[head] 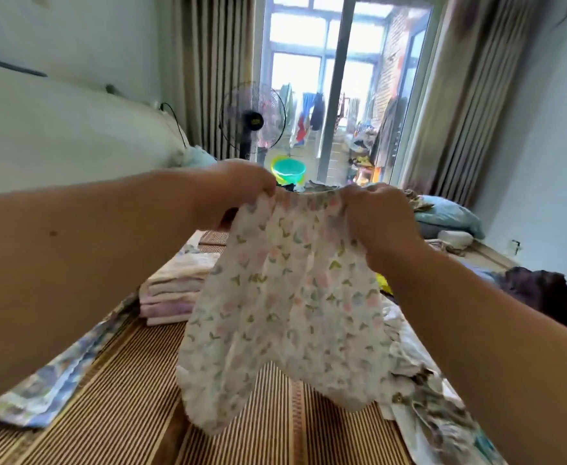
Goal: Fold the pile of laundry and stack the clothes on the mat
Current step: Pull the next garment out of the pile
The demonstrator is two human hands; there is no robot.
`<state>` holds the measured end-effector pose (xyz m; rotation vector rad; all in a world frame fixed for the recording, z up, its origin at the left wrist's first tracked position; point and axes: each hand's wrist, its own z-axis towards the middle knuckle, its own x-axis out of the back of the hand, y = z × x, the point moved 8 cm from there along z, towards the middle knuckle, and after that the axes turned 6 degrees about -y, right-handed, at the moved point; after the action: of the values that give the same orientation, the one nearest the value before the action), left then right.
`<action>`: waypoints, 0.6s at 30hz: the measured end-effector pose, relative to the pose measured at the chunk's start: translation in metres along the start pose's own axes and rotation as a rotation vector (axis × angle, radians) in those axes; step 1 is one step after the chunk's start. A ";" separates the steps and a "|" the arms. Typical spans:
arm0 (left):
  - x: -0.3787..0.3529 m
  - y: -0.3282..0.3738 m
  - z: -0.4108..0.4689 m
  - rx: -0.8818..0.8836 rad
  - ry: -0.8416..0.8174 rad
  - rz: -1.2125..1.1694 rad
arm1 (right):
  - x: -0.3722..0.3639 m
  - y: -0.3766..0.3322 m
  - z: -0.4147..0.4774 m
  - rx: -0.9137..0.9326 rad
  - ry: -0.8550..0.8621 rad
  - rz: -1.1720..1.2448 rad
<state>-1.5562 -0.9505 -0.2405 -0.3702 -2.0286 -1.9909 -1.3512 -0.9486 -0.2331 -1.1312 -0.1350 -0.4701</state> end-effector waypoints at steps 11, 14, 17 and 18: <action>0.019 0.081 -0.013 -0.275 0.131 0.937 | 0.033 -0.038 0.011 0.115 -0.239 0.219; 0.019 0.081 -0.019 -0.393 0.107 1.079 | 0.038 -0.039 0.013 0.120 -0.413 0.292; 0.010 0.095 -0.026 -0.596 0.121 0.947 | 0.033 -0.041 0.010 0.107 -0.536 0.402; 0.007 0.099 -0.028 -0.644 0.125 0.855 | 0.031 -0.041 0.011 0.103 -0.542 0.431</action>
<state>-1.5259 -0.9767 -0.1451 -1.0021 -0.8364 -1.9155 -1.3399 -0.9621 -0.1836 -1.1248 -0.3725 0.2328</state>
